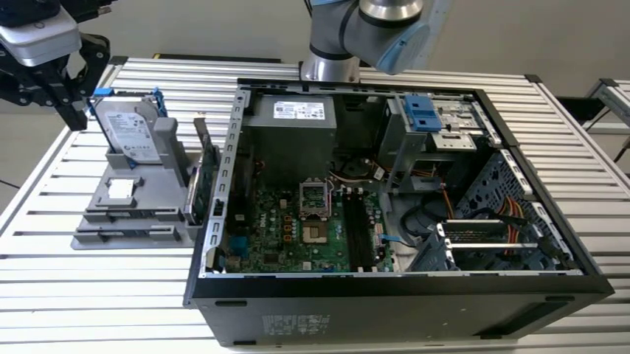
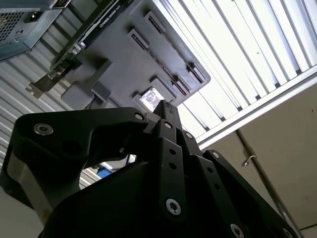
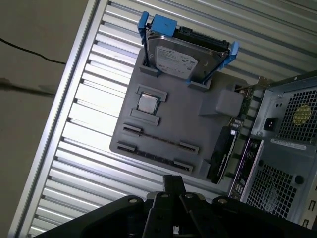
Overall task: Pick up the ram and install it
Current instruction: 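Pick up the ram and move it above insertion slot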
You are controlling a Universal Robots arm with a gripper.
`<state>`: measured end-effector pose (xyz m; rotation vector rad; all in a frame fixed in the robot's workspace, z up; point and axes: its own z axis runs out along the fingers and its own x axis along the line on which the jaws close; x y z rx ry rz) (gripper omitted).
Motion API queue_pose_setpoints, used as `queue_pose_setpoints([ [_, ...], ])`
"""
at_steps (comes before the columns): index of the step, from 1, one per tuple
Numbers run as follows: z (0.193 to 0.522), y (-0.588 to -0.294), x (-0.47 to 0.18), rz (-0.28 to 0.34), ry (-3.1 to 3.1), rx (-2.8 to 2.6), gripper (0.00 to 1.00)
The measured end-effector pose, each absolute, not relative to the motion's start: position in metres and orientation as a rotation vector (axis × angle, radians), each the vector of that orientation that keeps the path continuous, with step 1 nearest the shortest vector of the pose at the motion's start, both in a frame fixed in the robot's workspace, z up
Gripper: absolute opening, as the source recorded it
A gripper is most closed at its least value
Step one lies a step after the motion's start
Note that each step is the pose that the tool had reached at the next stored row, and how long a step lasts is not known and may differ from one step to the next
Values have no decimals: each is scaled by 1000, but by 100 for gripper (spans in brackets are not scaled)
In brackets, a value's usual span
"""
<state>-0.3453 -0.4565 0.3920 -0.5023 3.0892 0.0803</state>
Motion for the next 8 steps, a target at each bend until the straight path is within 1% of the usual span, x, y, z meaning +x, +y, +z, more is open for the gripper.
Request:
queue_pose_setpoints([
  [8,392,-456,-345,81,3082,-550,0],
])
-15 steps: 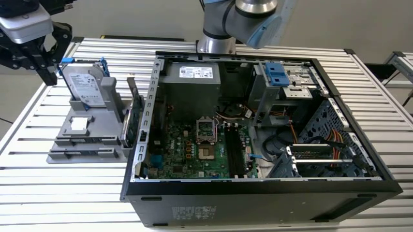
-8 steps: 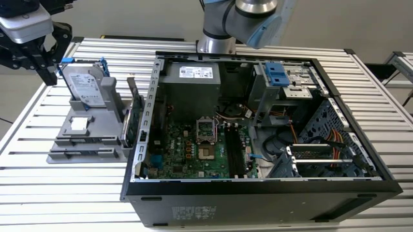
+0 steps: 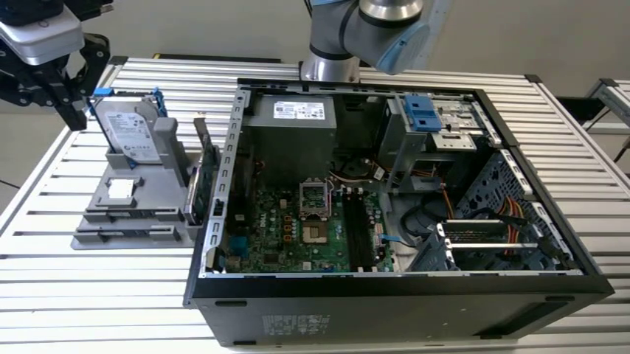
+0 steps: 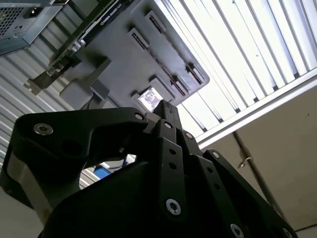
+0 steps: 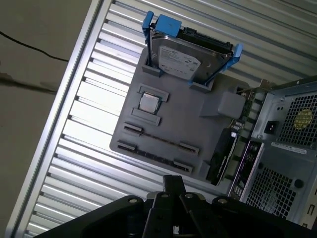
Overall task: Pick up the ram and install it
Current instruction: 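Pick up the ram and move it above insertion slot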
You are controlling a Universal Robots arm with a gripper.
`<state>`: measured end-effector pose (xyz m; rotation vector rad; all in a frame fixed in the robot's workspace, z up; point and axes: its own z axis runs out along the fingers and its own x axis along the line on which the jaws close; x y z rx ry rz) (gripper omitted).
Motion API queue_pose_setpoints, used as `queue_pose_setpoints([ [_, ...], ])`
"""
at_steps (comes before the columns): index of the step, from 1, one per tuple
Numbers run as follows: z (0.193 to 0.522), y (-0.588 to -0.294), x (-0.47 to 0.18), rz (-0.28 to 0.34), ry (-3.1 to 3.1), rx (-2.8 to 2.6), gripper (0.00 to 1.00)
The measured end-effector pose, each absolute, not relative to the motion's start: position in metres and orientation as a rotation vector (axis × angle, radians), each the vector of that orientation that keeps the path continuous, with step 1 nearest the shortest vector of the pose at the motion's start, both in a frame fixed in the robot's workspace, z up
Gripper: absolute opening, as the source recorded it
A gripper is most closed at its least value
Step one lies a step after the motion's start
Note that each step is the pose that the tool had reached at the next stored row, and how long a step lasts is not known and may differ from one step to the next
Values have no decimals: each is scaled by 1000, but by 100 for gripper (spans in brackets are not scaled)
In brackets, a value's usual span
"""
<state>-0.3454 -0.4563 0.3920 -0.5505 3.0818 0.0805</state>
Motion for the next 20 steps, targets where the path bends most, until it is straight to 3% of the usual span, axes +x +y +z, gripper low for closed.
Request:
queue_pose_setpoints([
  [20,392,-455,-347,81,3075,-591,0],
])
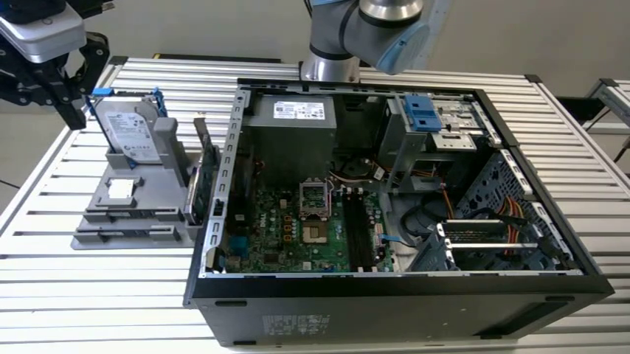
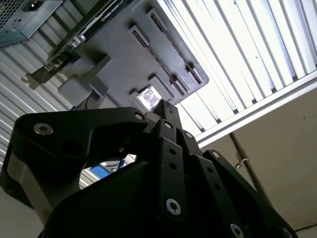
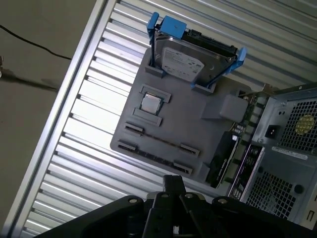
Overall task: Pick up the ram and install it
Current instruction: 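Pick up the ram and move it above insertion slot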
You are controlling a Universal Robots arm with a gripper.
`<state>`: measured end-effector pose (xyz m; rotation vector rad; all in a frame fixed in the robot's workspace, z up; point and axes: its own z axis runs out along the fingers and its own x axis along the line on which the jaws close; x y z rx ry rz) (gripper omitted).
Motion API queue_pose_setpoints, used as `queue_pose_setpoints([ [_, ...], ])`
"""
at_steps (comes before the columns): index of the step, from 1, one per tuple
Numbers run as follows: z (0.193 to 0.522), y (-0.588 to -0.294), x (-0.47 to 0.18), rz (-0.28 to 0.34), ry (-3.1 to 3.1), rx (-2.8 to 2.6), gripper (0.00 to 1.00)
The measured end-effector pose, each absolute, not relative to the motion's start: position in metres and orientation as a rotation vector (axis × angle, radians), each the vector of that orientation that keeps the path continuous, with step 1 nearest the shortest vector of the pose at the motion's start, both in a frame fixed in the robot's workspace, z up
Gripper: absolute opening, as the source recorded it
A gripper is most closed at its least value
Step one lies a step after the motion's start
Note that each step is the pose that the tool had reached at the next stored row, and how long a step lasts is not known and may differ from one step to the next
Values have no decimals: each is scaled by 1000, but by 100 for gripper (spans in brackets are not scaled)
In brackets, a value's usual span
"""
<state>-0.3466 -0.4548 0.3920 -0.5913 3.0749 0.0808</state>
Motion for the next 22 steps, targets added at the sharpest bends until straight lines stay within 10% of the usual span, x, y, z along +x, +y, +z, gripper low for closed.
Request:
queue_pose_setpoints([
  [22,392,-455,-347,82,3043,-748,0],
])
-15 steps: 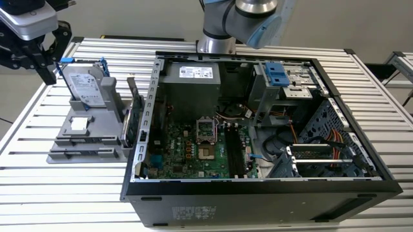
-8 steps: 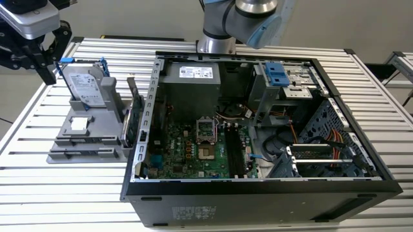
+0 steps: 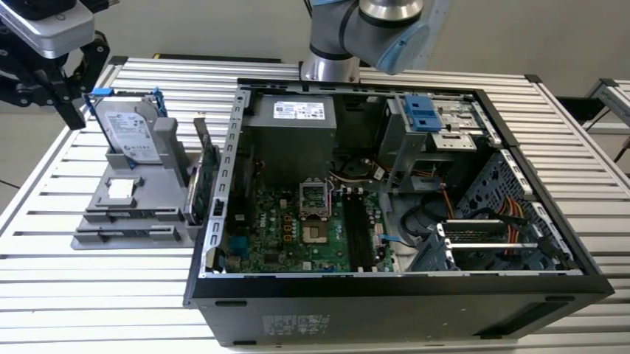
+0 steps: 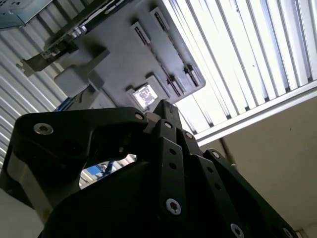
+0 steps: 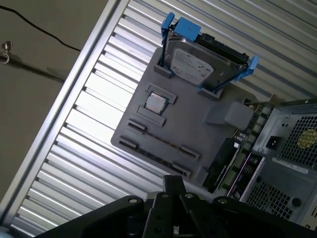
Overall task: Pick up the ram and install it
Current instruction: 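Pick up the ram and move it above insertion slot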
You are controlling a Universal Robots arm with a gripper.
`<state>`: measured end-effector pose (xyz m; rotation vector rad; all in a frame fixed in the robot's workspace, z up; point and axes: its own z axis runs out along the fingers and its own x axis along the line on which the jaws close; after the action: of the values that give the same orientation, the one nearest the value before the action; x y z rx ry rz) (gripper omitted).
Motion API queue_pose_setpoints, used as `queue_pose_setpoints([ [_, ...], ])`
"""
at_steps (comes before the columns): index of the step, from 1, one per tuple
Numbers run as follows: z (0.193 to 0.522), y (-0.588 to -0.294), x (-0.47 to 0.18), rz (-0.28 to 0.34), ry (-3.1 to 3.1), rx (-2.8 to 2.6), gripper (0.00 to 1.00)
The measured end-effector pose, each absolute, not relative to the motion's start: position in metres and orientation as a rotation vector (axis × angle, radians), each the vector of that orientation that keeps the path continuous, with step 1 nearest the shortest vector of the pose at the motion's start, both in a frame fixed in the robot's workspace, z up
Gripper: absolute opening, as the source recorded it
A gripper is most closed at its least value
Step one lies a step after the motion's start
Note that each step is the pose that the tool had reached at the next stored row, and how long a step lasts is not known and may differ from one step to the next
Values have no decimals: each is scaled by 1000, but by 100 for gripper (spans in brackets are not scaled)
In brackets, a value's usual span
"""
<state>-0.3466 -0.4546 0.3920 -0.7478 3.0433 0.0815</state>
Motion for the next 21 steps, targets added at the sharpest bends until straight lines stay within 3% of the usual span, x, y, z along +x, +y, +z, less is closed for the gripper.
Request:
queue_pose_setpoints([
  [21,392,-454,-347,82,2988,-956,0],
])
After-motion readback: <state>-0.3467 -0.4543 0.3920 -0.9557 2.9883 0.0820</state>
